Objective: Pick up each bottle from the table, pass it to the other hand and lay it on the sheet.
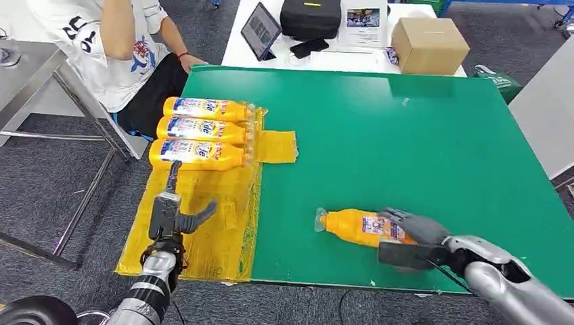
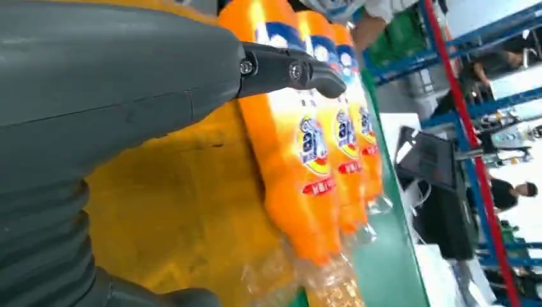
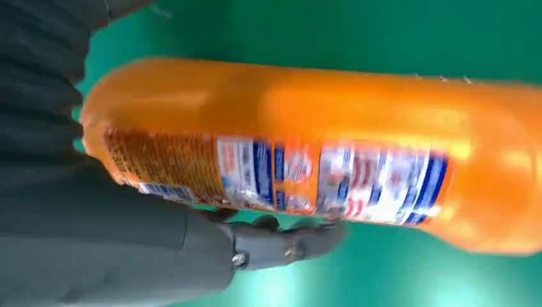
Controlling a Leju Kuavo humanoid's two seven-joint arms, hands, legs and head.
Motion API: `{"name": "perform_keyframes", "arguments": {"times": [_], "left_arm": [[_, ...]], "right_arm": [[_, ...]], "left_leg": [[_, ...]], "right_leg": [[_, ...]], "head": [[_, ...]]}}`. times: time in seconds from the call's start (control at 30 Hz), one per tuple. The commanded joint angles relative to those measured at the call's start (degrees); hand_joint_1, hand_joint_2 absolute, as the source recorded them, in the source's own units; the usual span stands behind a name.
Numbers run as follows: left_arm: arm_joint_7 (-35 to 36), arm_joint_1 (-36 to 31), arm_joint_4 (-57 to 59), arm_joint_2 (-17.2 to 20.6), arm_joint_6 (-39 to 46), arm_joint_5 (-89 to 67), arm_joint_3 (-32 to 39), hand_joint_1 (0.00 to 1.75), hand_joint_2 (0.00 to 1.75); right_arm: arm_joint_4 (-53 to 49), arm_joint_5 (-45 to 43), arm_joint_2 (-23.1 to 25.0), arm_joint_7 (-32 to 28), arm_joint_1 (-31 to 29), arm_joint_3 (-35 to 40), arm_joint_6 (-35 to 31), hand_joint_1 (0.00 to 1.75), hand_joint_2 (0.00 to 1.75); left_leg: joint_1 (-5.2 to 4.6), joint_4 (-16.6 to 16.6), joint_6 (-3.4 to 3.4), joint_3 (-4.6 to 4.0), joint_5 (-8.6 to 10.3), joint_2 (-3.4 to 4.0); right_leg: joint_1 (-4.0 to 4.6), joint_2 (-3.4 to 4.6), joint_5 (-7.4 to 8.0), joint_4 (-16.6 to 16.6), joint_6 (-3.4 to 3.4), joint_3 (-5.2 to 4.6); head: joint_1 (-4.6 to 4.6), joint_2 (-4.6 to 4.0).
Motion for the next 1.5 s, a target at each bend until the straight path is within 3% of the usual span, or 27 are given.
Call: {"name": "perform_keyframes", "arguments": {"times": [0.03, 0.27, 0.83, 0.87, 0.93, 1.1, 1.27, 1.5], "left_arm": [[0.7, -1.6, 1.8, 0.2, -0.5, 0.0, -1.7, 0.0, 1.75], [0.8, -0.9, 1.1, 0.3, -0.1, 0.3, -1.5, 0.0, 1.75], [1.2, -1.0, 1.5, 0.1, -0.2, 0.3, -1.6, 0.0, 1.75], [1.1, -1.0, 1.8, 0.1, 0.0, 0.2, -1.6, 0.0, 1.75], [1.1, -1.1, 2.1, 0.1, -0.1, 0.3, -1.5, 0.0, 1.75], [0.7, -0.8, 2.0, 0.2, 0.1, 0.2, -1.4, 0.0, 1.75], [1.1, -0.7, 1.9, 0.1, 0.1, -0.2, -1.6, 0.0, 1.75], [1.1, -0.6, 1.9, 0.0, -0.6, -0.1, -1.6, 0.0, 1.75]], "right_arm": [[-6.6, -0.2, -3.9, 0.9, 4.9, -4.0, 2.0, 0.0, 1.75], [-7.8, 1.5, -3.1, 2.5, 9.2, -7.9, 1.5, 0.0, 1.75], [-6.0, 5.3, -0.4, 2.7, 9.7, -8.8, 2.3, 0.0, 1.75], [-5.0, 5.9, 0.5, 2.7, 9.5, -9.0, 2.3, 0.0, 1.75], [-4.1, 6.4, 1.1, 2.9, 9.3, -8.9, 2.4, 0.0, 1.75], [2.7, 13.0, 7.4, 4.0, 8.5, -8.6, 0.1, 0.0, 1.75], [8.3, 16.1, 12.2, 4.0, 8.0, -9.3, -1.8, 0.0, 1.75], [10.1, 17.6, 14.6, 4.2, 8.4, -9.7, -2.4, 0.0, 1.75]], "left_leg": [[0.03, 0.0, -0.04, 0.16, -0.07, 0.29], [0.01, 0.0, 0.01, 0.3, -0.07, 0.38], [0.02, 0.0, 0.02, 0.31, -0.05, 0.41], [0.11, 0.0, -0.05, 0.6, -0.18, 0.53], [0.02, -0.1, 0.03, 0.31, -0.05, 0.41], [0.17, -0.1, -0.06, 0.73, -0.17, 0.58], [0.16, -0.1, -0.04, 0.64, -0.12, 0.57], [0.09, -0.1, 0.0, 0.49, -0.09, 0.49]], "right_leg": [[0.04, 0.23, 0.0, 0.0, -0.09, 0.08], [0.01, 0.29, 0.0, -0.1, -0.13, 0.17], [0.01, 0.34, 0.04, -0.1, -0.11, 0.17], [0.13, 0.4, -0.03, -0.2, -0.22, 0.48], [0.01, 0.34, 0.05, -0.1, -0.09, 0.17], [0.19, 0.44, 0.02, -0.3, -0.23, 0.62], [0.16, 0.46, 0.06, -0.3, -0.19, 0.51], [0.09, 0.41, 0.05, -0.2, -0.15, 0.36]], "head": [[-0.02, 0.0], [-0.04, 0.0], [-0.04, 0.0], [-0.04, 0.0], [-0.04, 0.0], [-0.04, 0.0], [-0.04, 0.0], [-0.02, 0.0]]}}
